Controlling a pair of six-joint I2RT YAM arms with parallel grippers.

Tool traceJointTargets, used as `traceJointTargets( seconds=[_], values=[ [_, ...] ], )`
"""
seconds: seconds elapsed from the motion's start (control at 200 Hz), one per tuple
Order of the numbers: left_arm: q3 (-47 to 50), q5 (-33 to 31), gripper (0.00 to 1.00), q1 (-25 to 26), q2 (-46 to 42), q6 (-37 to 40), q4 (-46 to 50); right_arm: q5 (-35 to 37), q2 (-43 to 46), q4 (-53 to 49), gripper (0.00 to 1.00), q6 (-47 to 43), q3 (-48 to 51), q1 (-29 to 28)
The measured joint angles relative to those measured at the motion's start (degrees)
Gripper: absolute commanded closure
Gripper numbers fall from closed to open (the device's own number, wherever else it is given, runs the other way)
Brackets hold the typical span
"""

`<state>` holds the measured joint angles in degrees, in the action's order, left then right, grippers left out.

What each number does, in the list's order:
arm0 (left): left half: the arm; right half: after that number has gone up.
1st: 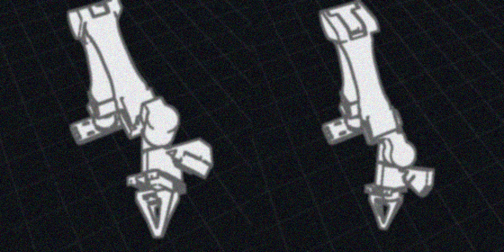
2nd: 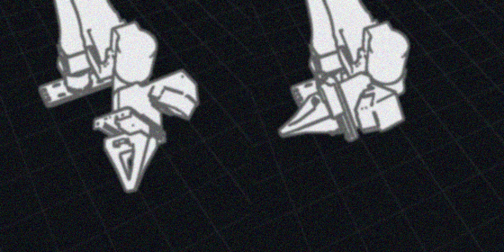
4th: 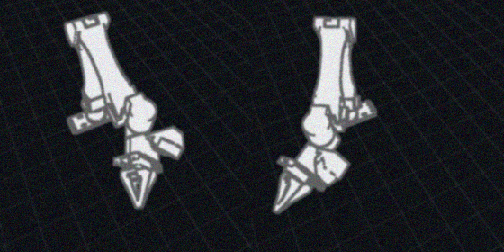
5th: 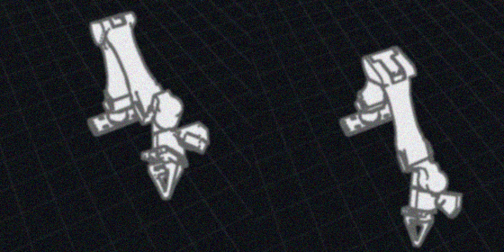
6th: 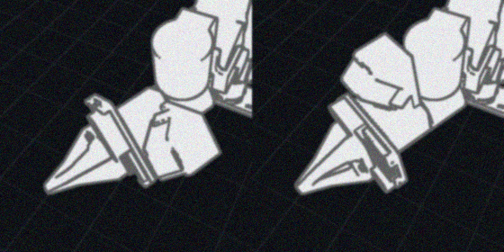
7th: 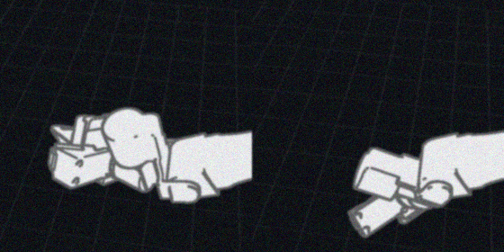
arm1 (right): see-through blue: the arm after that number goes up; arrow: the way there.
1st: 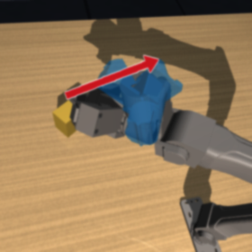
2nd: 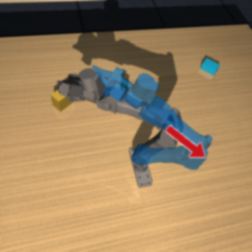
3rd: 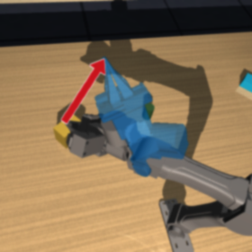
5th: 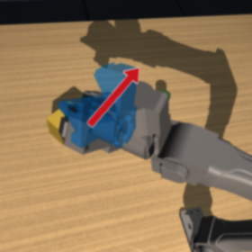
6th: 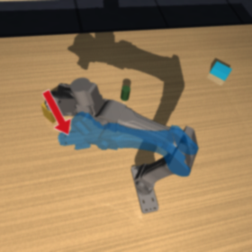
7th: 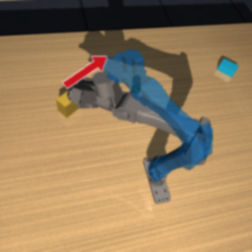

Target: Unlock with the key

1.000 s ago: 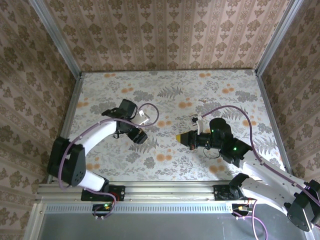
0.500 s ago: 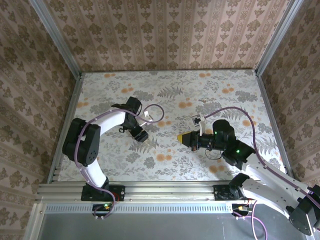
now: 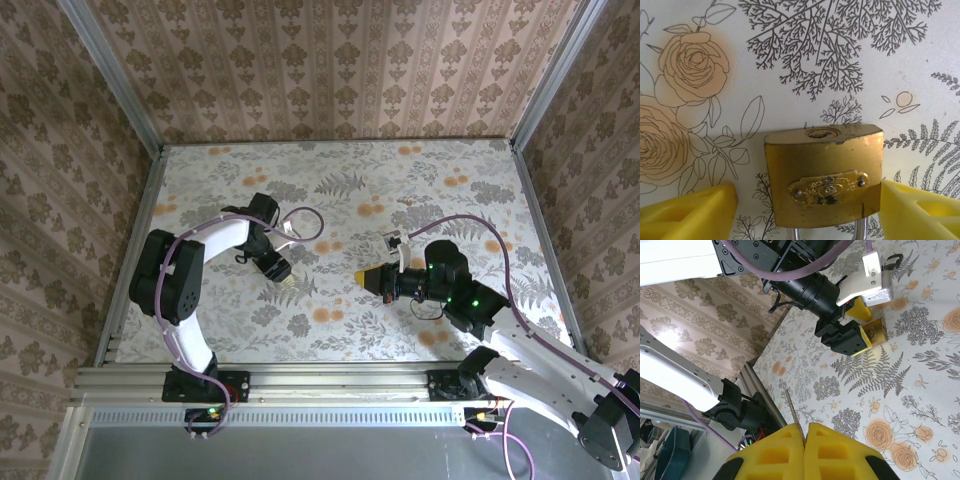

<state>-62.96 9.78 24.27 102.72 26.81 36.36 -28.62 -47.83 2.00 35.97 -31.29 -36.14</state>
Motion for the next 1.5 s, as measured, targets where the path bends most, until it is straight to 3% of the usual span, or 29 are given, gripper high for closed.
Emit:
traceJointTargets(
  seconds=[0.53, 0.985, 1.18, 1.5],
  values=[
    [-3.30, -3.98, 0.42, 1.70, 2.99, -1.51, 2.25, 1.07, 0.00, 0.57, 1.00, 0.20, 0.76, 0.00],
    [-3.74, -6.60, 0.76, 3.32, 2.73, -2.56, 2.97, 2.58, 1.75, -1.57, 1.00, 0.20, 0.76, 0.13],
    [3.15, -2.49, 0.81, 5.68, -4.22, -1.46, -4.07, 2.97, 2.36, -7.74, 1.00, 0.15, 0.02, 1.33],
    [17.31, 2.49, 0.81, 13.29, -32.15, 8.02, -19.54, -0.22, -4.11, -18.93, 1.00, -1.53, -7.15, 3.72]
  ],
)
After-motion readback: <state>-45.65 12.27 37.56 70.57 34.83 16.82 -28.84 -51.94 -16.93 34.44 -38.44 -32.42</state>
